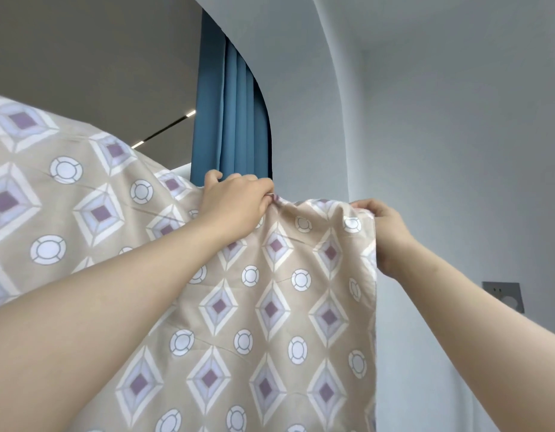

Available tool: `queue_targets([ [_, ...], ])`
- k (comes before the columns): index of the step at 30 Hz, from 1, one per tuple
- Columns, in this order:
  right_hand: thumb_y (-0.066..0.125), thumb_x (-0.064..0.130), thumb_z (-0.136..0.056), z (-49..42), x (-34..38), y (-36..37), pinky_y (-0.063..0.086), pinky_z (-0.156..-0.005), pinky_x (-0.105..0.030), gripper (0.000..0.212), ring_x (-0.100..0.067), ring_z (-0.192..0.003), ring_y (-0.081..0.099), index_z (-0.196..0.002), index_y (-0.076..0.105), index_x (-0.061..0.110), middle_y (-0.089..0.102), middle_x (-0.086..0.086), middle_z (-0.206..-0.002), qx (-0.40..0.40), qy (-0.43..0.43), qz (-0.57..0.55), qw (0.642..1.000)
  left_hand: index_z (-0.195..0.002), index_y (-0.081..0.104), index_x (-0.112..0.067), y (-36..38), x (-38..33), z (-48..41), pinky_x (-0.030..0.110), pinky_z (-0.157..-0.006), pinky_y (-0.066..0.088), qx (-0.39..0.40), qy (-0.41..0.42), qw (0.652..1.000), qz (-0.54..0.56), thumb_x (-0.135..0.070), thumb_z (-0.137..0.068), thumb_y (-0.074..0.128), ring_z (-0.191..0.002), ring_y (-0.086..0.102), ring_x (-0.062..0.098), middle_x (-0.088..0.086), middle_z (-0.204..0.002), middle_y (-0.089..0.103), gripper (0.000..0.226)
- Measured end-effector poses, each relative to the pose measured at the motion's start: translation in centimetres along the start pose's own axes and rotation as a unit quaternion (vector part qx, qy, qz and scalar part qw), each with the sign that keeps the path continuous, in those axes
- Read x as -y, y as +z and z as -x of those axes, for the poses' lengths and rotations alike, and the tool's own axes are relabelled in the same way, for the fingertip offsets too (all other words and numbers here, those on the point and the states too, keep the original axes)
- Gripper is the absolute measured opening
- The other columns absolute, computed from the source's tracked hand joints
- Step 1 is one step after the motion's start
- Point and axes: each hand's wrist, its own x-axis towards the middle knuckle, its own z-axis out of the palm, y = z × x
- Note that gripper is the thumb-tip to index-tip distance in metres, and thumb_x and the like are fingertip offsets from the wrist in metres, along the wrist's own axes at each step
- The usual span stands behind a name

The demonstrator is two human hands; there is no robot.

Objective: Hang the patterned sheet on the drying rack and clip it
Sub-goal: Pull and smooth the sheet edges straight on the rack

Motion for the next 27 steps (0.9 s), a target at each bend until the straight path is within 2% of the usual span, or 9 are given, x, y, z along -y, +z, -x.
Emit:
queue_targets([
  [4, 0.050, -0.005, -0.089, 0.2, 0.6, -0.4, 0.043, -0.042, -0.020, 0.019, -0.017, -0.054, 0.047, -0.087, 0.049, 0.013, 0.051, -0.006, -0.068, -0.066, 0.023, -0.077, 0.995, -0.098, 0.057, -0.025, -0.3, -0.1, -0.1, 0.037, -0.093, 0.025, -0.034, -0.014, 0.999, 0.026, -0.034, -0.099, 0.034, -0.102, 0.053, 0.021, -0.003, -0.100, 0.062, 0.025],
  [9, 0.042, 0.019, -0.088, 0.4, -0.5, -1.0, 0.041, -0.064, -0.030, 0.023, -0.024, -0.058, 0.049, -0.067, 0.049, 0.012, 0.051, -0.006, -0.062, -0.004, 0.135, -0.239, 0.961, -0.101, 0.058, -0.024, -0.1, -0.6, -0.4, 0.036, -0.088, 0.028, -0.044, -0.028, 0.998, 0.038, -0.033, -0.099, 0.034, -0.102, 0.055, 0.022, -0.002, -0.102, 0.062, 0.026],
  [11, 0.054, 0.038, -0.087, 0.8, -0.9, -1.1, 0.050, -0.066, -0.032, 0.029, -0.028, -0.069, 0.064, -0.084, 0.061, 0.010, 0.068, -0.010, -0.077, 0.067, 0.129, -0.195, 0.970, -0.102, 0.058, -0.023, 0.0, -0.8, -0.5, 0.036, -0.088, 0.028, -0.043, -0.027, 0.998, 0.036, -0.033, -0.099, 0.034, -0.102, 0.054, 0.023, -0.001, -0.102, 0.062, 0.026],
  [13, 0.070, 0.029, -0.082, 0.9, -1.6, -0.7, 0.054, -0.064, -0.034, 0.043, -0.028, -0.080, 0.068, -0.116, 0.052, 0.010, 0.068, -0.013, -0.103, 0.082, 0.107, -0.073, 0.988, -0.102, 0.059, -0.024, 0.0, -1.0, -0.8, 0.037, -0.088, 0.028, -0.041, -0.025, 0.998, 0.035, -0.033, -0.099, 0.034, -0.102, 0.054, 0.023, -0.001, -0.102, 0.061, 0.026],
  [15, 0.071, 0.008, -0.081, 0.7, -1.8, -0.3, 0.054, -0.061, -0.034, 0.047, -0.023, -0.076, 0.065, -0.120, 0.045, 0.013, 0.063, -0.008, -0.101, 0.015, 0.090, -0.032, 0.995, -0.102, 0.059, -0.023, 0.0, -1.2, -1.0, 0.036, -0.087, 0.029, -0.044, -0.022, 0.998, 0.038, -0.032, -0.098, 0.035, -0.102, 0.054, 0.023, -0.001, -0.101, 0.061, 0.026],
  [18, 0.070, 0.004, -0.080, -0.1, -2.1, -0.3, 0.056, -0.062, -0.035, 0.048, -0.022, -0.072, 0.065, -0.122, 0.048, 0.013, 0.065, -0.010, -0.102, -0.067, 0.083, -0.107, 0.988, -0.102, 0.059, -0.024, 0.5, -1.1, -1.4, 0.036, -0.088, 0.028, -0.054, -0.018, 0.997, 0.045, -0.032, -0.098, 0.035, -0.102, 0.053, 0.021, -0.003, -0.100, 0.061, 0.026],
  [22, 0.068, 0.012, -0.084, 0.1, -2.5, -0.6, 0.056, -0.047, -0.028, 0.013, -0.019, -0.053, 0.068, -0.094, 0.062, 0.006, 0.072, -0.007, -0.068, 0.033, 0.137, -0.097, 0.985, -0.102, 0.061, -0.026, 1.0, -0.9, -1.5, 0.035, -0.089, 0.027, -0.067, -0.020, 0.996, 0.056, -0.033, -0.098, 0.036, -0.101, 0.052, 0.020, -0.004, -0.100, 0.061, 0.026],
  [24, 0.065, 0.016, -0.087, -0.1, -2.5, -0.5, 0.055, -0.048, -0.027, 0.008, -0.016, -0.049, 0.066, -0.085, 0.063, 0.008, 0.070, -0.003, -0.059, -0.004, 0.099, -0.105, 0.989, -0.102, 0.060, -0.028, 1.1, -0.9, -1.4, 0.034, -0.090, 0.026, -0.072, -0.009, 0.996, 0.056, -0.035, -0.098, 0.038, -0.102, 0.051, 0.019, -0.006, -0.102, 0.062, 0.024],
  [27, 0.057, 0.022, -0.093, -0.7, -3.0, -0.1, 0.053, -0.058, -0.028, 0.013, -0.016, -0.059, 0.063, -0.085, 0.061, 0.013, 0.067, -0.003, -0.068, -0.055, 0.069, -0.103, 0.991, -0.107, 0.056, -0.030, 1.3, -0.9, -0.9, 0.034, -0.093, 0.024, -0.074, 0.028, 0.996, 0.044, -0.036, -0.096, 0.041, -0.109, 0.048, 0.017, -0.010, -0.108, 0.061, 0.020],
])
